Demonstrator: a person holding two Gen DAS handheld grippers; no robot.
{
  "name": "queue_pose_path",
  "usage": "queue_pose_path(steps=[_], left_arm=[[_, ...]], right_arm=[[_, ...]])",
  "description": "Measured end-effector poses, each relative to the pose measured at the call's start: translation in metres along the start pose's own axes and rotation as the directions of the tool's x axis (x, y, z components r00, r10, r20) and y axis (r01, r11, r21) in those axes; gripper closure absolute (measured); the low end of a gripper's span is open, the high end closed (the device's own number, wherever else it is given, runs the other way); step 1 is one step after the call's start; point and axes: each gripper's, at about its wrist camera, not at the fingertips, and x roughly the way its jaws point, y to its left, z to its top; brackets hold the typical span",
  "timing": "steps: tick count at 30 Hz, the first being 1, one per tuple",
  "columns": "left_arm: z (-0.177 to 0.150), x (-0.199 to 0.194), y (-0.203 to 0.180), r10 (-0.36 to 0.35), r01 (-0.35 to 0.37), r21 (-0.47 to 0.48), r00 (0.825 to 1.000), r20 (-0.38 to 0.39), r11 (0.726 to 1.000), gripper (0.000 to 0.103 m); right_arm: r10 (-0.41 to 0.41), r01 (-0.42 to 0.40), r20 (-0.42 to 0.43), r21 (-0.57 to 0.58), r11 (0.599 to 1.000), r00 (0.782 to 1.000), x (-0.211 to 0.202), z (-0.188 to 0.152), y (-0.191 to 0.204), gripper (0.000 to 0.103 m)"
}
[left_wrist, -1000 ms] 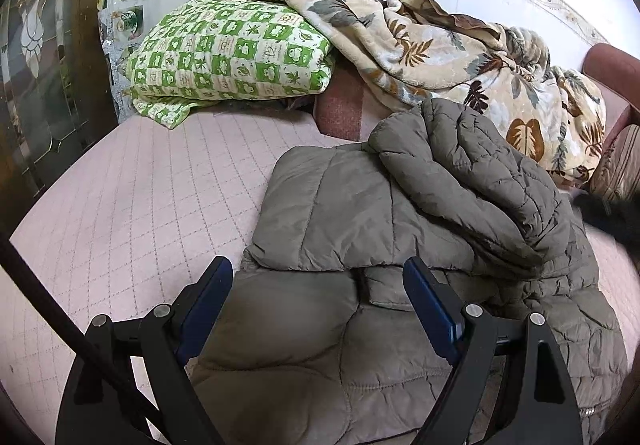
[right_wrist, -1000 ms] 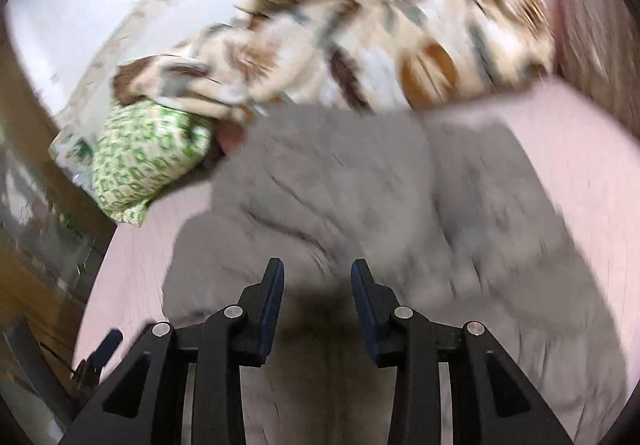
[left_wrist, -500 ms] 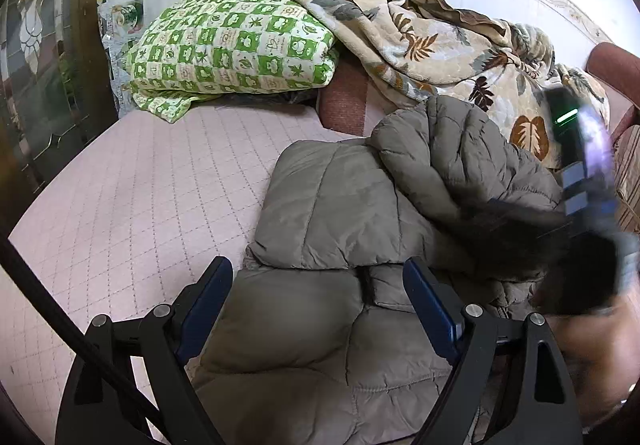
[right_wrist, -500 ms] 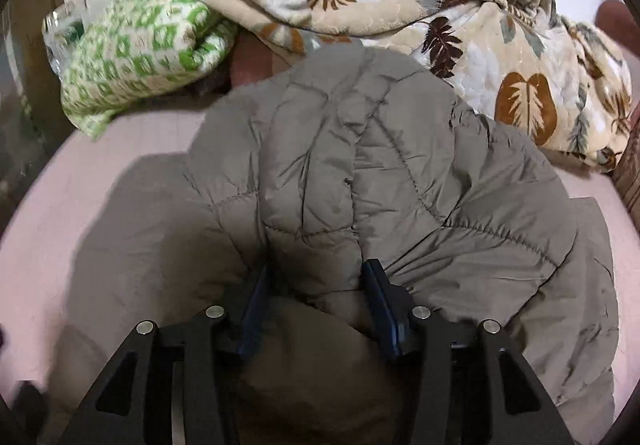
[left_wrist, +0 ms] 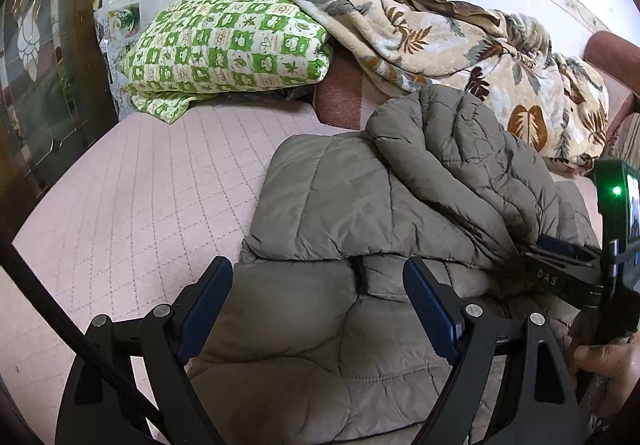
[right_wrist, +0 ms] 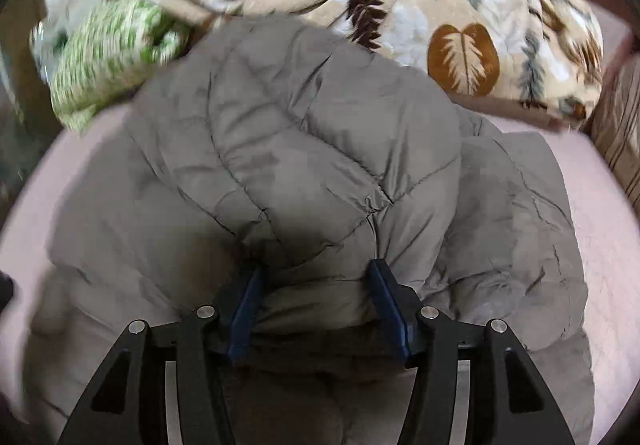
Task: Fold large clothes
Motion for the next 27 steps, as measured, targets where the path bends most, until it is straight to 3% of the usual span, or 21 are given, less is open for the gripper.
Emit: queue_pose_path(steps=[2,6,12,16,19,27], left_arm=[[0.0,-0.005,-0.002,0.005,-0.005,0.013,1.0,0.008,1.0,0.017],[-0.001,-0.016,-0.006,0.009,-0.01,0.037,1.0,0.023,0.999,0.017],[-0.02,-0.035,-0.014,-0.026,0.025,0.084,1.0,0.007,0.996,0.017],[-0.055,-0.059,-0.016,-0.067,0.071,0.096,0.997,-0.042,0.993,0.017],[-0.092,-0.083,-0.017,-0.05,0.057,0.13,0.997,-0.056,0.99,0.017],[-0.174,-0.108,0.0,-0.007,0.025,0.106,0.986,-0.166,0.994,0.017]], right_arm=[[-0.018,0.018,0.006,0.0,1.0,1.0,-0.008,0.004,0.004,0.044],[0.091,-0.094,0.064,0.053,0.994,0.994,-0.058,0.0,0.005,0.044],[0.167,-0.168,0.042,0.026,0.985,0.985,-0.133,-0.058,0.011,0.038],[0.159,-0.159,0.007,0.031,0.987,0.987,-0.166,-0.115,0.005,0.035],[0.16,-0.159,-0.026,0.036,0.987,0.987,-0.178,-0.153,0.001,0.035],[0.111,-0.11,-0.005,0.065,0.992,0.994,-0.188,-0.206,-0.011,0.035]])
